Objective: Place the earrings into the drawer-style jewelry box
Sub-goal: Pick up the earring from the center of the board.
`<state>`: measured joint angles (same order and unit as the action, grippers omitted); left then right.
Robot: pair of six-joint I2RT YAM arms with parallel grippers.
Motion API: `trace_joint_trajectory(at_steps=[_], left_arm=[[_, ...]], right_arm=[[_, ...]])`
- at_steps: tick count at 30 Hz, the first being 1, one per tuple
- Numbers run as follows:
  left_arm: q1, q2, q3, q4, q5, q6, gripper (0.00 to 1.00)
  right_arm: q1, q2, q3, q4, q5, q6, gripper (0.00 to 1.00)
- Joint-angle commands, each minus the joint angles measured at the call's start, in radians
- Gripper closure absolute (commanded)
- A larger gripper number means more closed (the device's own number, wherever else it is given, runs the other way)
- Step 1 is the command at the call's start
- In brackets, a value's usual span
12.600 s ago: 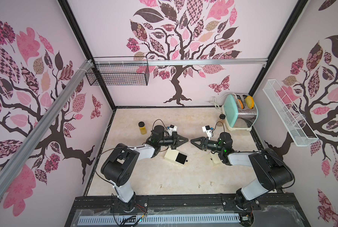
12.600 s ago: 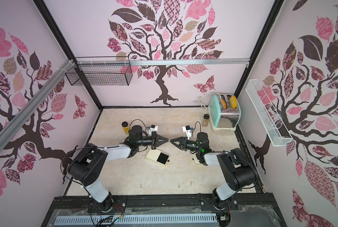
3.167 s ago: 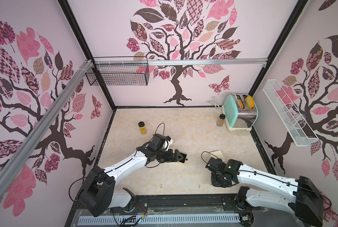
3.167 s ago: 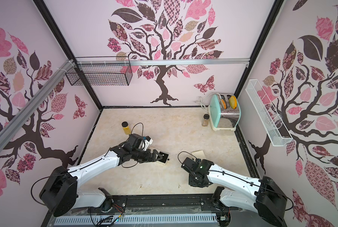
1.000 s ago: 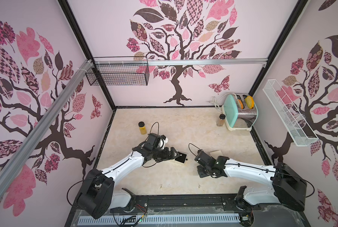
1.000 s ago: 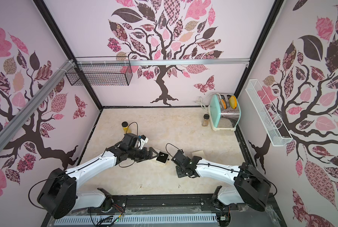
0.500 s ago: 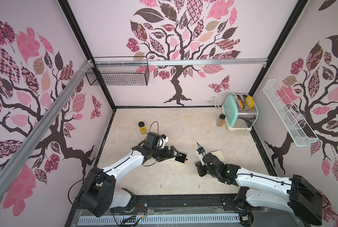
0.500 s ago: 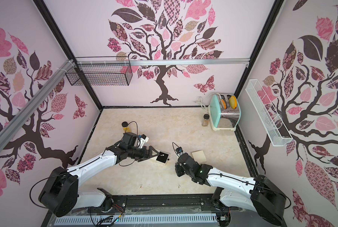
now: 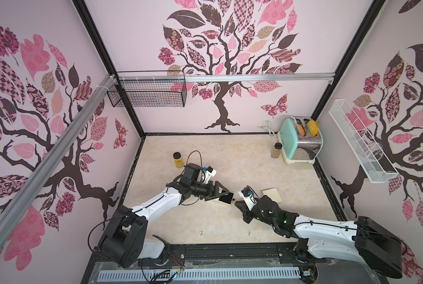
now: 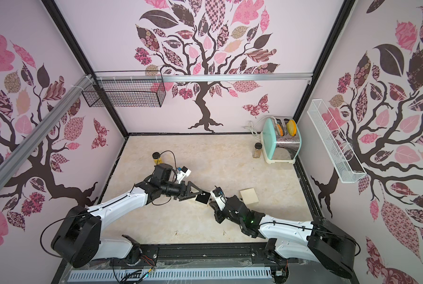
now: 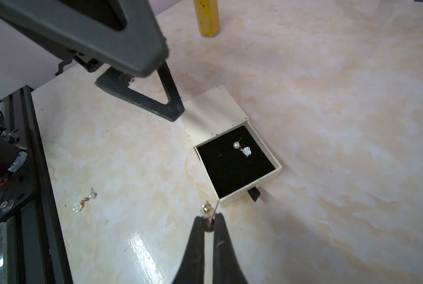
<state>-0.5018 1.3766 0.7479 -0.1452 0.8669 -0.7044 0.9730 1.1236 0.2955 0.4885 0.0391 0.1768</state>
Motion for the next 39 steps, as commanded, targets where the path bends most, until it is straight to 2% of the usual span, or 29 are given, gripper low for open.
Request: trace_joint_trajectory(at_steps=[1,6,15,30,39], left_arm=[[0.003,0.010,0.013,0.057,0.046,-0.013,0.25],[0.003,0.027,0.019,0.084,0.072,-0.019,0.30],[-0.055,0.042,0.067,-0.013,0.060,0.069,0.56],[-0.093,0.039,0.078,-0.096,0.032,0.137,0.64],[-0.092,0.034,0.082,-0.108,0.029,0.146,0.80]], right_arm=[[0.004,0.005,-0.002,0.121,-0.020,-0.058,0.98],[0.004,0.009,-0.002,0.142,-0.055,-0.084,0.98],[0.004,0.026,0.032,0.122,-0.148,-0.086,1.00],[0.004,0.036,0.070,0.098,-0.159,-0.085,1.00],[0.004,0.051,0.087,0.088,-0.174,-0.081,1.00]])
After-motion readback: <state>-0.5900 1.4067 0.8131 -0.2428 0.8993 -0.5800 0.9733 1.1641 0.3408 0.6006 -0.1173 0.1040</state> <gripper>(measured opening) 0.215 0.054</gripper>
